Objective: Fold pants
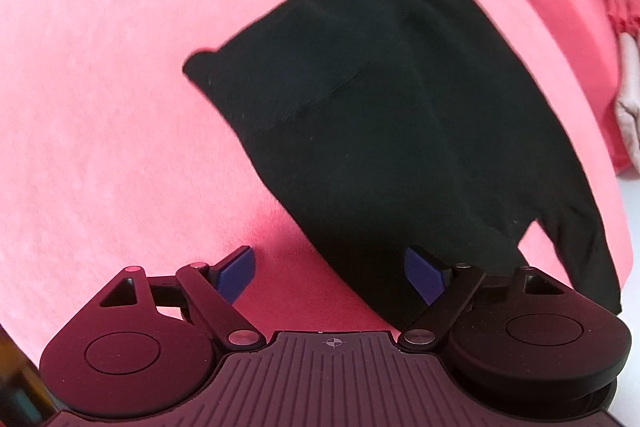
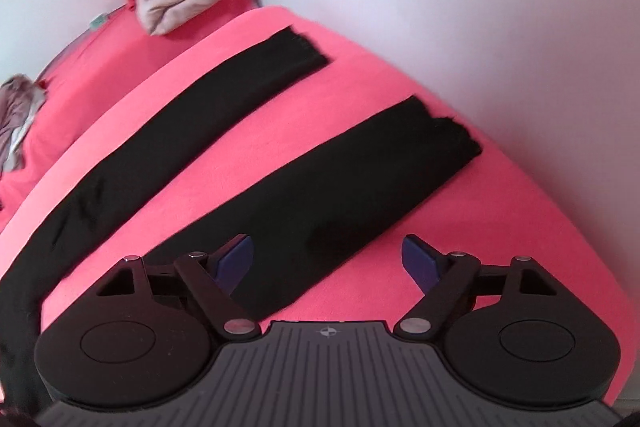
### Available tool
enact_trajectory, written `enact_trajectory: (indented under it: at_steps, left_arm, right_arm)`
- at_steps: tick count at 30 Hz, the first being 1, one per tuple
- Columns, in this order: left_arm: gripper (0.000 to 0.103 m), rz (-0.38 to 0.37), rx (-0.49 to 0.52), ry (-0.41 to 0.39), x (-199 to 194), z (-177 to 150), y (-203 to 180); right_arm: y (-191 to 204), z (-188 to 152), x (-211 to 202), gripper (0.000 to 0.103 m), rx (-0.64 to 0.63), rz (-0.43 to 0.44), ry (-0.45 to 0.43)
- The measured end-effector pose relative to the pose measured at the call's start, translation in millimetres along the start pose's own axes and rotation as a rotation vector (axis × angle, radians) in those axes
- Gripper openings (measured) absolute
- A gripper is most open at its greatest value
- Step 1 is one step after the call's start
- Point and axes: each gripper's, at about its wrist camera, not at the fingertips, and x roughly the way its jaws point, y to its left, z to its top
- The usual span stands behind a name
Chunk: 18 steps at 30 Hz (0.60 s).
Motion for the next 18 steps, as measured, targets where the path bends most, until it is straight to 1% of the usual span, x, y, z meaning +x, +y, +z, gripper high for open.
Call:
enact_trajectory:
  at_steps: [2,3,5,6,8,10,11,12,13,14,18]
  left_arm:
    - [0.103,0.025,-0.033,0.026,9.8,-1.3,0.2]
    - [0.103,0.025,-0.039,0.023,10.4,-3.3,1.3]
    - [0.103,0.011,-0.038,0.002,5.3,-8.5,0.8]
    - [0.103,-0.003,-0.052,-0.008,3.6,-9.6,2.5]
    - [0.103,-0.049,-0.110,-0.034,3.5,-10.0,21.2]
    - [0.103,-0.095,-0.166,-0.054,4.9,-6.8,29.3]
    - [0.103,-0.104,-0.187,-0.052,4.0,-3.3,33.0]
    - [0.103,-0.115,-0.205,-0.053,4.5,-3.3,36.4]
    - [0.103,-0.136,-0.208,-0.067,2.9,-3.4,38.1]
    - [0.103,-0.145,-0.203,-0.081,0.8,-3.0,38.6]
    - [0.103,-0.145,-0.210,-0.085,2.9,-4.5,37.5]
  right_arm:
    - [-16.0,7.2,11.3,0.085,0.089,-0.031,-0.011]
    - [-23.3,10.1,18.0,0.085,0.134,-0.049,0.005]
    - [-35.8,13.6,28.3,0.083,0.210,-0.028,0.025]
    - [-39.5,14.2,31.9,0.083,0.226,-0.021,0.021]
    - [-44.8,11.9,34.9,0.085,0.243,-0.017,0.007]
    - [-40.4,12.2,37.1,0.085,0.219,-0.013,-0.009]
    - [-37.8,12.8,38.6,0.084,0.204,-0.012,-0.013]
    - [-35.7,13.6,37.8,0.080,0.196,0.003,-0.024]
    - [-34.9,14.9,38.3,0.066,0.195,0.029,-0.026]
    - [-34.8,16.7,39.8,0.060,0.196,0.045,-0.023]
    - [-34.3,16.3,42.6,0.056,0.207,0.042,-0.045]
